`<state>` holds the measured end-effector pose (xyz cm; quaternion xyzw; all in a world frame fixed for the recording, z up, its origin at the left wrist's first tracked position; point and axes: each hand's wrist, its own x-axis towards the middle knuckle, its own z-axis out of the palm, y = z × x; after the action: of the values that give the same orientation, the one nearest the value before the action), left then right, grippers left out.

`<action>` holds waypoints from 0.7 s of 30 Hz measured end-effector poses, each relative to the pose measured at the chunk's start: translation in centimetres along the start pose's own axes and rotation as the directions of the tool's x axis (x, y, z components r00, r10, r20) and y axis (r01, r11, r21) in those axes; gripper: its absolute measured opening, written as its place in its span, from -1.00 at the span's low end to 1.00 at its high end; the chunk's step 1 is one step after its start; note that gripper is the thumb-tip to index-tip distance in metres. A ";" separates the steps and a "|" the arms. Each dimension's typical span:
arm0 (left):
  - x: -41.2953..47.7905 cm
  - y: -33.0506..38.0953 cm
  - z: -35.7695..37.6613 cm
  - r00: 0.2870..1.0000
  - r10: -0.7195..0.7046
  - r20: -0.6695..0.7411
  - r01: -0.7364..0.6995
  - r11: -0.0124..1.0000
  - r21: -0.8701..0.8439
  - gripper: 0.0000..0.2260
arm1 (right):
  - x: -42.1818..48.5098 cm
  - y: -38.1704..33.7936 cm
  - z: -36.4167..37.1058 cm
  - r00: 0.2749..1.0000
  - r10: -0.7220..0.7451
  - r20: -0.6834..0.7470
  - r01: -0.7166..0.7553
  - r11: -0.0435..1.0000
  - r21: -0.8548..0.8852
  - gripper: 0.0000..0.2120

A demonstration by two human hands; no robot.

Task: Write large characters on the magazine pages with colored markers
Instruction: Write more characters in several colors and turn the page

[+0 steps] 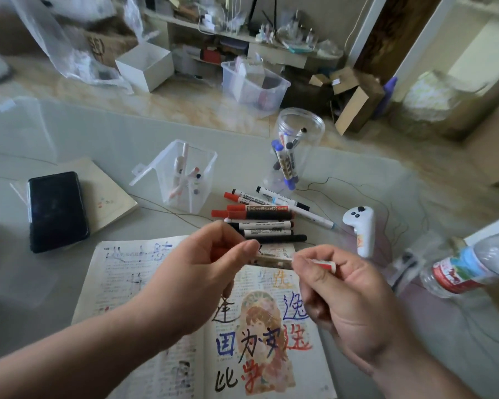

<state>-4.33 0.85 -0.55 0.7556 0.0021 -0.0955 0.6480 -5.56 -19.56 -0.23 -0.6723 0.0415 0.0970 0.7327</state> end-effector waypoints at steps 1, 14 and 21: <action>0.3 0.1 -0.1 1.000 -0.003 0.006 0.002 0.999 0.049 -0.82 | 0.2 -0.3 0.1 0.999 -0.022 -0.024 0.023 0.999 0.039 -0.76; 1.6 1.2 -2.4 0.983 0.071 -0.172 -0.044 0.987 0.157 -0.82 | 12.5 -12.6 0.2 0.683 -0.658 -0.317 0.478 0.730 -0.488 -0.95; 1.2 1.4 -2.5 0.989 0.094 -0.111 -0.065 0.968 0.242 -0.79 | 18.7 -12.1 -0.2 0.731 -0.602 -0.322 0.352 0.736 -0.578 -0.85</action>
<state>-2.60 2.88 0.97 0.8316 -0.0001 -0.0229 0.5549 15.14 -19.09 7.95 -0.8196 0.0194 -0.2674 0.5064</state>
